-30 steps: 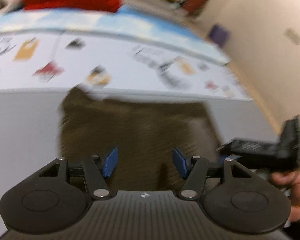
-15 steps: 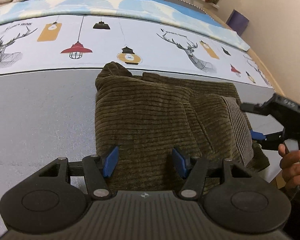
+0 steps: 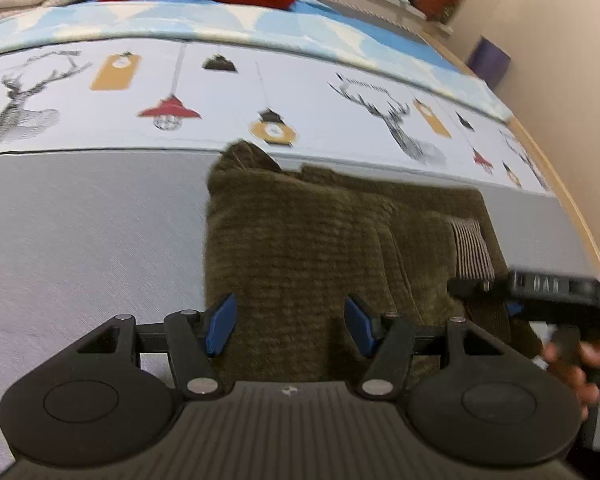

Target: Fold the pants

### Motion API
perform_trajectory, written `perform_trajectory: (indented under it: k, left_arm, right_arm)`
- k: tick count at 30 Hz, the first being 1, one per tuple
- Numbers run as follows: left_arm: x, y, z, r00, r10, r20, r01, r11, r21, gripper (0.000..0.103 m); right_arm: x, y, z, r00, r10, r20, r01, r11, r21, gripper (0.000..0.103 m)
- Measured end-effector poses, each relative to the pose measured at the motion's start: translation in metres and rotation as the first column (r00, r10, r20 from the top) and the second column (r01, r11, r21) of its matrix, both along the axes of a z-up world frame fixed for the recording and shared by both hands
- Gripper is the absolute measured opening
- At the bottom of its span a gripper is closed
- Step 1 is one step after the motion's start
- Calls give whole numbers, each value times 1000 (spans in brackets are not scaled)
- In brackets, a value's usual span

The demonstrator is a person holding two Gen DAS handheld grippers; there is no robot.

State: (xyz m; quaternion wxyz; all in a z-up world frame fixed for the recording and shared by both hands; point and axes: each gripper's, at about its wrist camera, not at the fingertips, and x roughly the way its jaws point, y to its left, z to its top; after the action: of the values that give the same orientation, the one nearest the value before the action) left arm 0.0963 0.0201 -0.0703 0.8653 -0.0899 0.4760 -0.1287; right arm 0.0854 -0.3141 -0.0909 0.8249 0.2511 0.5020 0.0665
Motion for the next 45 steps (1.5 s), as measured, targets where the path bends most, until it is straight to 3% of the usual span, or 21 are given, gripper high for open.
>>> perform_trajectory:
  k: [1,2,4,9,10,12,15,17,21,23,25,27,29,32,36,39,40,42,43,44,45]
  left_arm:
    - [1,1,1,1000,19,4,-19,1000,-1,65]
    - [3,2,2,999,42,10,-42,999,2,65]
    - [5,4,6,997,75,28,-76,997,7,65]
    - [3,2,28,981,117,154,-116,993,-17,65]
    - [3,0,31,979,109,172,-106,994,-28,65]
    - [3,-8,33,978,81,191,-76,997,-33,65]
    - [5,-25,30,981,21,193,-23,1000,8,63]
    - [4,-36,30,981,-18,193,14,1000,25,54]
    - [-8,-53,24,980,-157,125,150,987,65,41]
    - [-15,-61,11,967,-253,34,248,962,113,40]
    - [-22,-73,-16,935,-338,-107,353,916,191,40]
    - [-28,-85,-25,910,-400,-104,413,869,273,40]
    - [-23,-90,-20,900,-418,-123,436,852,289,41]
    - [-2,-81,-6,916,-381,-125,400,885,238,46]
    - [39,-69,22,945,-326,20,319,933,167,45]
    - [69,-66,21,947,-310,91,298,947,124,42]
    - [78,-65,12,946,-310,90,298,946,125,38]
    - [96,-68,-18,955,-297,15,287,931,224,38]
    - [102,-68,-33,960,-279,-33,278,927,250,51]
    - [107,-67,-35,969,-243,-39,245,942,230,59]
    - [114,-63,-31,978,-201,-53,207,959,193,60]
  right_arm:
    - [-4,-3,3,1000,4,11,-4,1000,16,49]
    - [-7,-1,8,999,16,38,-16,1000,2,37]
    - [-11,-2,19,995,41,90,-42,999,6,30]
    - [-38,-38,83,937,-10,349,-12,998,62,27]
    - [-41,-50,88,935,-39,352,19,998,59,27]
    - [-40,-73,77,963,-86,256,87,996,10,27]
    - [-32,-87,37,988,-140,58,145,985,-89,28]
    - [-33,-90,32,986,-148,80,155,984,-88,33]
    - [-41,-83,56,979,-89,183,117,982,-149,37]
    - [-45,-83,60,977,-49,207,80,986,-144,44]
    - [-37,-82,53,985,14,172,7,992,-124,47]
    - [-28,-71,29,995,88,48,-77,979,-189,52]
    - [-26,-74,16,998,57,2,-56,971,-231,75]
    - [-21,-88,16,999,16,-34,-21,988,-153,72]
    - [-22,-83,20,998,56,-13,-57,985,-160,60]
    - [-22,-84,22,998,60,-11,-61,987,-148,55]
    - [-23,-85,22,998,58,-13,-59,988,-140,54]
    - [-23,-88,23,998,56,-19,-58,990,-128,54]
    - [-21,-89,24,998,51,-23,-53,991,-120,54]
    - [-21,-90,26,999,47,-25,-50,992,-112,55]
    - [-17,-90,29,999,46,-24,-49,992,-119,55]
